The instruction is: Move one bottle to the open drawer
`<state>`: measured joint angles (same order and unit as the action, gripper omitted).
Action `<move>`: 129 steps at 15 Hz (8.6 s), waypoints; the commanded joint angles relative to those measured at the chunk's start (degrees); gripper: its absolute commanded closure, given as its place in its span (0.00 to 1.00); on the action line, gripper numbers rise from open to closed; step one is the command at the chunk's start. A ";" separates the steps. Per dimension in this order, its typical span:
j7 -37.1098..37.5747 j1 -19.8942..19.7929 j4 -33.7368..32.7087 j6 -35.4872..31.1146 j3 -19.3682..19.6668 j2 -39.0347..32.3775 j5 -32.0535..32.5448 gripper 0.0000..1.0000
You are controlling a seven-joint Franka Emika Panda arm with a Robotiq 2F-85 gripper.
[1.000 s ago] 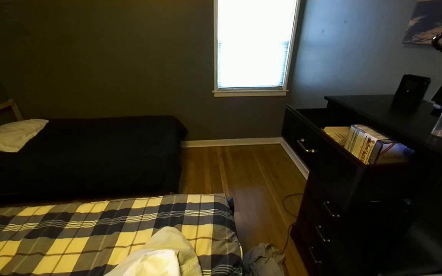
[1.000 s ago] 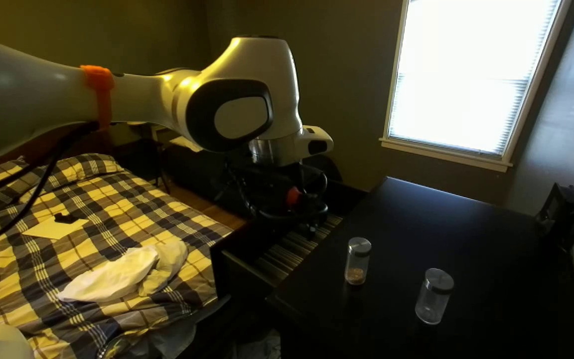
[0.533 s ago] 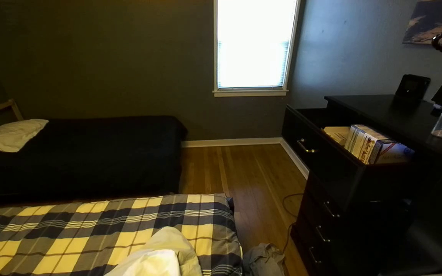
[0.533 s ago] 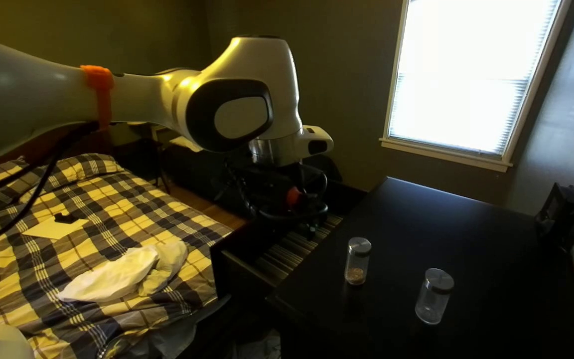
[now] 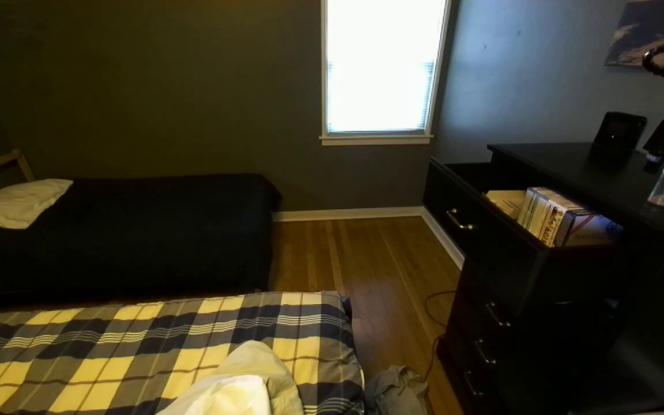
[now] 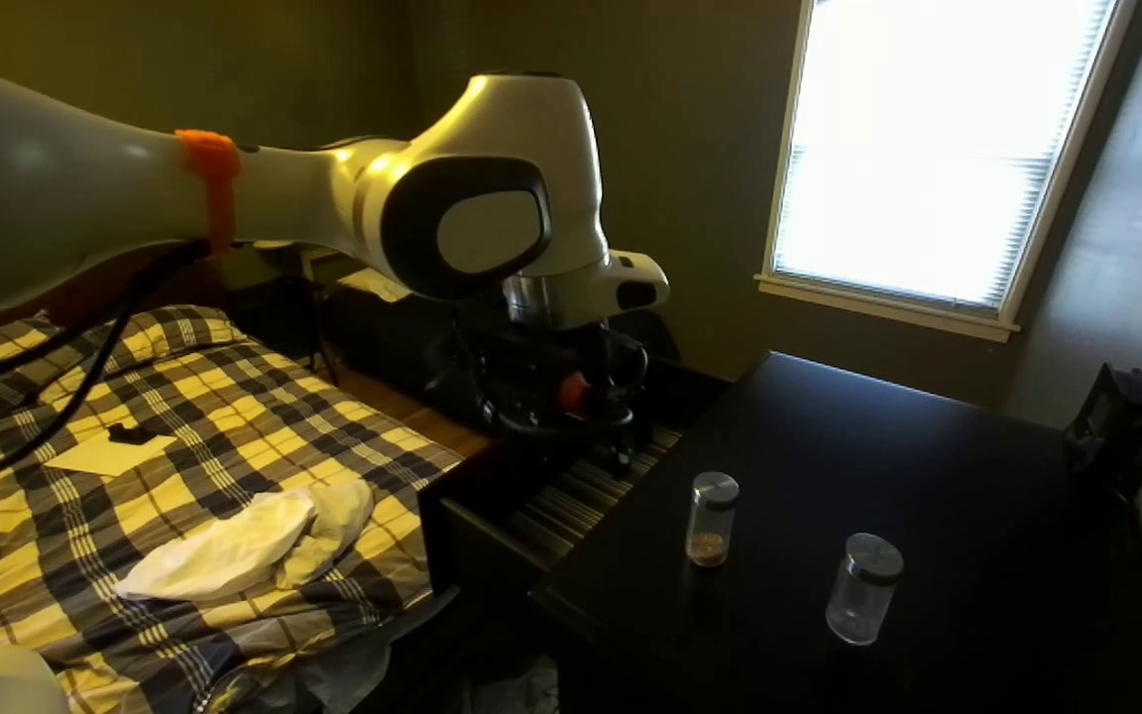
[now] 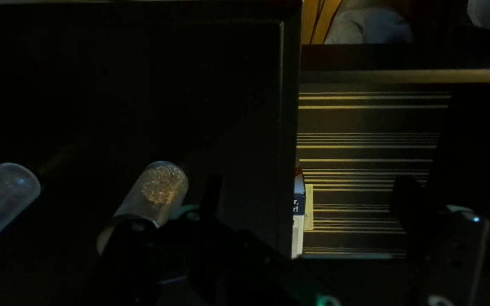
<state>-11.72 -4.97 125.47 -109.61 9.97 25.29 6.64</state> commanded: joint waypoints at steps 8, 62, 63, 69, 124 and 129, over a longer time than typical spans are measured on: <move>27.20 -5.83 -11.35 6.02 -2.19 -11.51 0.53 0.00; 32.77 0.24 -25.39 -6.35 -6.07 -21.83 -9.43 0.50; 32.77 0.13 -25.40 -6.35 -5.97 -21.71 -9.43 0.50; 32.27 0.17 -26.27 -6.47 -6.08 -22.42 -8.98 0.75; 10.45 7.29 -72.46 -0.11 -9.36 -75.42 -2.45 0.58; 10.96 6.86 -73.60 2.38 -9.40 -75.22 -2.98 0.13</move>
<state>-0.40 2.19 54.82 -110.63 0.60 -49.04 3.98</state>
